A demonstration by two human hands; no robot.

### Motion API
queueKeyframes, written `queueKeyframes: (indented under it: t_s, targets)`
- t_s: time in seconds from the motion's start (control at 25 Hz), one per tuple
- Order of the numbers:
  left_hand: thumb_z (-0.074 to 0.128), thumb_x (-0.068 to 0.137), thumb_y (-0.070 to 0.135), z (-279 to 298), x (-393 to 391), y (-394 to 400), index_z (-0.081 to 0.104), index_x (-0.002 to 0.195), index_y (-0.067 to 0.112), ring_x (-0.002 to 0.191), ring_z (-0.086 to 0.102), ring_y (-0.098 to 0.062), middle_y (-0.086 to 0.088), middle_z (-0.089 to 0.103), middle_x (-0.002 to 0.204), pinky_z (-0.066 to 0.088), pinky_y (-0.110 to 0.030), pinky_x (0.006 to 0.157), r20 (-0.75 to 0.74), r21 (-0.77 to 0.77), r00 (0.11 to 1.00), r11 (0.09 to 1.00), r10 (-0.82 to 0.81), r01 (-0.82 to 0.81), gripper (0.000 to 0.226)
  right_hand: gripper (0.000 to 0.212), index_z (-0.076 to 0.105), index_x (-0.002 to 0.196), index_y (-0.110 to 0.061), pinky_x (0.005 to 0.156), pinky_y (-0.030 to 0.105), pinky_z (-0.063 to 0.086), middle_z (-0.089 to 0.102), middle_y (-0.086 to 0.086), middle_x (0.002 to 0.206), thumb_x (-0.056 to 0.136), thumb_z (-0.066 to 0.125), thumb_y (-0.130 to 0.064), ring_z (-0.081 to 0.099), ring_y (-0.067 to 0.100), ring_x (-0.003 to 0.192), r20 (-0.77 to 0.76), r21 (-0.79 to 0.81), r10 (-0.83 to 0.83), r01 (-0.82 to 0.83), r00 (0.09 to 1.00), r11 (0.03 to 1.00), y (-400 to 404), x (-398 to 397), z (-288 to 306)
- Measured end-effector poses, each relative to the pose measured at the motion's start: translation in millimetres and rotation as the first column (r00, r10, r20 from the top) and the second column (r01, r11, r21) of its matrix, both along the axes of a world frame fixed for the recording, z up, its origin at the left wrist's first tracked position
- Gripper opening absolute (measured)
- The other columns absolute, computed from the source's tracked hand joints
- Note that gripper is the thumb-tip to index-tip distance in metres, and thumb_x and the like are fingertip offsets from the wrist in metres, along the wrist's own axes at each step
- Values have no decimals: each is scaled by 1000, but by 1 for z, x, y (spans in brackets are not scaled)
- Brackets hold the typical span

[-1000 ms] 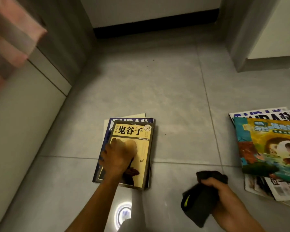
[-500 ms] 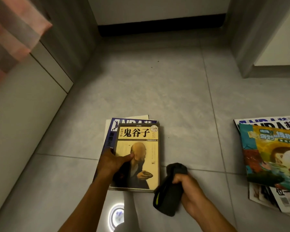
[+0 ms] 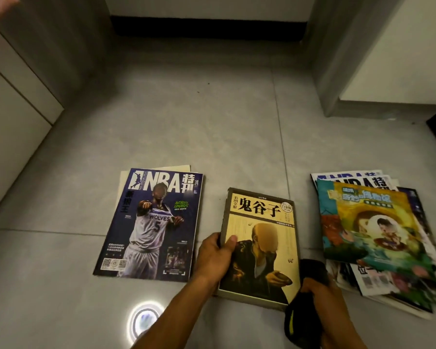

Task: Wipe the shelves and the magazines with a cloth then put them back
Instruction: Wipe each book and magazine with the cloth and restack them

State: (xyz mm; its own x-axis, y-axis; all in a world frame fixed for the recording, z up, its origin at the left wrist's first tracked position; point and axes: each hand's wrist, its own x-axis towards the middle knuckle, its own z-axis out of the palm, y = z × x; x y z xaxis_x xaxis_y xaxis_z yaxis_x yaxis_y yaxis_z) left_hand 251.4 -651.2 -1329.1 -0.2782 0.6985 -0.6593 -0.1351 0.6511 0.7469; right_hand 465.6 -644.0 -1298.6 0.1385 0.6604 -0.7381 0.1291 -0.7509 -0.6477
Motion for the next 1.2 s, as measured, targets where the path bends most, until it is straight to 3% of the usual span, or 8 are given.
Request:
queueKeyframes:
  t_s: [0.12,0.24,0.44,0.6,0.8,0.96,1.04,1.2]
  targets:
    - [60,89,41,-19,17,-10,62,114,23,102,64,-12,3,67,115,53,-33,93,-254,-11,955,988,-153,156,30,36,43,117,-19,81,43,46,56,10,101,88,57,-4,55,26,85,124,16,6,-8,992,1000,2,19,-3]
    - [67,86,36,-22,13,-11,63,114,21,108,59,-13,5,58,118,50,-24,93,-591,-5,768,953,-248,303,33,32,48,112,-23,88,38,43,55,7,114,88,63,-10,52,19,97,304,181,251,-314,919,932,4,19,-3]
    - [66,88,19,-25,4,-12,50,131,32,118,56,-16,5,54,129,49,-30,98,-503,115,829,932,-243,343,48,58,46,135,-18,95,36,42,44,6,138,84,69,-30,47,21,119,578,490,292,-610,762,623,39,-14,-11]
    - [58,93,22,-34,2,-18,50,134,36,114,55,-8,10,56,123,45,-22,100,-554,178,796,900,-244,399,44,72,28,149,-22,112,49,26,31,5,155,91,29,-64,28,28,141,791,272,347,-798,504,538,32,-46,-59]
    - [60,91,22,-36,-6,-17,53,130,34,108,54,-5,11,55,118,46,-19,99,-595,171,741,852,-311,495,41,53,40,138,-21,116,41,22,44,3,144,99,18,-50,38,27,134,928,221,284,-970,241,101,20,-32,-82]
    - [55,94,32,-43,-16,-14,51,134,30,115,48,-7,11,50,125,43,-23,103,-615,129,696,823,-371,553,41,52,40,143,-16,112,47,24,42,12,147,98,37,-40,34,31,138,798,328,289,-783,529,528,90,-20,-74]
    - [54,93,38,-45,-20,-12,55,131,27,110,51,-7,8,54,121,45,-22,99,-630,101,661,800,-408,591,39,54,35,146,-20,115,49,20,40,11,149,96,51,-26,30,30,141,807,323,263,-769,529,552,87,-58,-73]
    - [37,81,72,-49,-25,-9,69,111,23,92,58,-6,6,62,105,51,-29,88,-628,160,680,792,-379,589,66,51,51,135,-31,111,43,27,47,-1,144,86,62,-21,39,19,135,826,359,438,-930,355,77,62,-76,-69]
